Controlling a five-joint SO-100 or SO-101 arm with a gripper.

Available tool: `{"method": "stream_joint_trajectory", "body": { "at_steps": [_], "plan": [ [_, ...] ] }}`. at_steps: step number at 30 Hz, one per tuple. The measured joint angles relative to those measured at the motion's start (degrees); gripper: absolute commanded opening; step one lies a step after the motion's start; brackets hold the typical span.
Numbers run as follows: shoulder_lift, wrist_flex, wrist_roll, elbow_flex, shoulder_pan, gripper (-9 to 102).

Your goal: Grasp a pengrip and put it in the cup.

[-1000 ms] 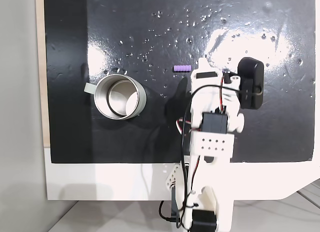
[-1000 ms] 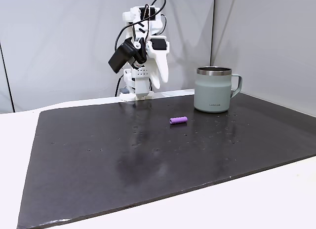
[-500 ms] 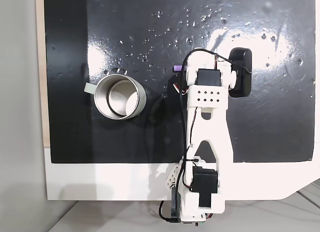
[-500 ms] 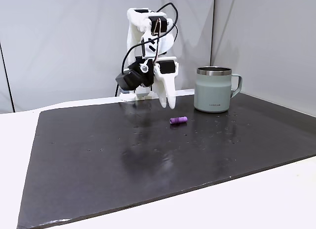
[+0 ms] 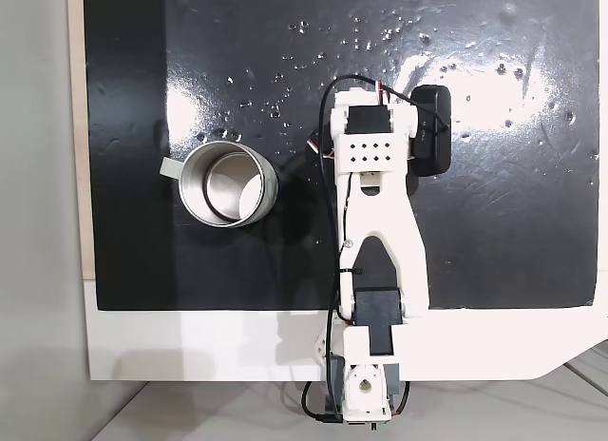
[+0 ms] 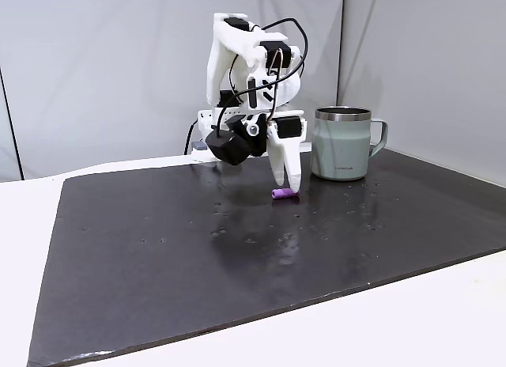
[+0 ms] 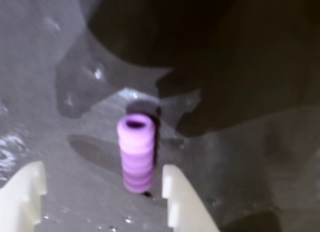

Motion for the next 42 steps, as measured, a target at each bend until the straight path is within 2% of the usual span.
{"method": "stream_joint_trajectory", "body": {
  "at_steps": [8,18,30,39,42],
  "plan": [
    [-3.3,0.3,3.3,0.0,-2.8,29],
    [-3.7,-0.1,3.6,0.6,-1.5,28],
    [-3.9,0.0,4.0,0.9,-0.3,3],
    [-3.7,0.0,4.3,0.9,-0.1,0],
    [-1.4,2.6,4.9,1.0,0.0,0]
  ]
}}
